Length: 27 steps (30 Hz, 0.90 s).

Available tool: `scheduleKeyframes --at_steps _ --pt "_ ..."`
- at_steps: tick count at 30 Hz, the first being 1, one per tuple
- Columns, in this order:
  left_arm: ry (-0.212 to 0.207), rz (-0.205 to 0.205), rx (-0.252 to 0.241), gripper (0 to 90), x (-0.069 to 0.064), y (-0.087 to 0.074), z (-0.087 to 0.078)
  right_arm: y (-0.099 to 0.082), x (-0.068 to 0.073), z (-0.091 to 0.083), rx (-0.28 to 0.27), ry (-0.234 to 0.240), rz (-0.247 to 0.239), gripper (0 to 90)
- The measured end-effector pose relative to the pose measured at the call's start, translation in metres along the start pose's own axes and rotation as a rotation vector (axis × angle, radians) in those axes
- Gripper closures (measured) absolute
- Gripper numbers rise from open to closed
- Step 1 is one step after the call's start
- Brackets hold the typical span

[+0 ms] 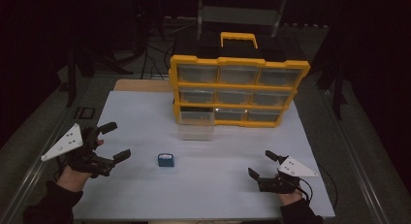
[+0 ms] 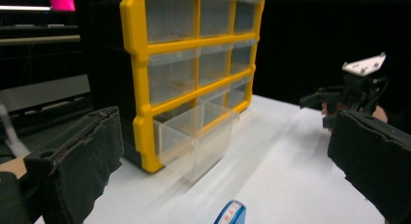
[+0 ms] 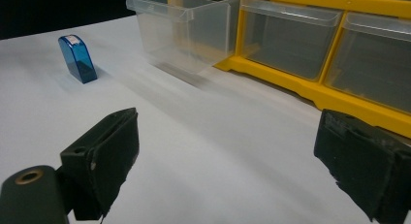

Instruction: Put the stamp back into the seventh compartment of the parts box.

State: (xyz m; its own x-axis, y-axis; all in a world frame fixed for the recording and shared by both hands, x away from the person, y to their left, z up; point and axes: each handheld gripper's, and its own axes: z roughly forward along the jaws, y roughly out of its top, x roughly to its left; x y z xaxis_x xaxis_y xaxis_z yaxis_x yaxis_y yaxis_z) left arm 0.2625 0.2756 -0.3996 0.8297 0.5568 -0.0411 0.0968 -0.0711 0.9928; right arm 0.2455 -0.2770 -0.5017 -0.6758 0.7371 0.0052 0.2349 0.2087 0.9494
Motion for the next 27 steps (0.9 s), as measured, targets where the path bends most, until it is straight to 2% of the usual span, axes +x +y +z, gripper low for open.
scheduleKeyframes --at_steps 4,7,11,14,16,21,27 --pt "-0.028 0.015 0.005 0.2 0.0 0.007 0.005 0.0 0.0 0.0 -0.005 0.003 0.004 8.8" --pt "-0.069 0.002 0.015 0.2 0.0 0.01 0.01 0.0 0.0 0.0 -0.006 0.005 0.006 8.8" --pt "-0.103 -0.003 0.015 0.2 0.001 0.011 0.017 0.0 0.0 0.0 -0.009 0.007 0.002 8.8" --pt "-0.123 -0.027 0.012 0.2 0.002 0.011 0.022 0.001 0.0 -0.001 -0.012 0.008 0.004 8.8" --pt "-0.134 -0.023 0.023 0.2 0.002 0.01 0.025 0.001 0.0 -0.001 -0.013 0.008 0.005 8.8" --pt "-0.195 -0.016 0.026 0.2 0.005 0.009 0.03 0.001 0.0 0.0 -0.011 0.012 0.004 8.8" --pt "-0.238 0.013 0.045 0.2 0.005 0.006 0.036 0.001 0.0 -0.001 -0.014 0.013 0.006 8.8"
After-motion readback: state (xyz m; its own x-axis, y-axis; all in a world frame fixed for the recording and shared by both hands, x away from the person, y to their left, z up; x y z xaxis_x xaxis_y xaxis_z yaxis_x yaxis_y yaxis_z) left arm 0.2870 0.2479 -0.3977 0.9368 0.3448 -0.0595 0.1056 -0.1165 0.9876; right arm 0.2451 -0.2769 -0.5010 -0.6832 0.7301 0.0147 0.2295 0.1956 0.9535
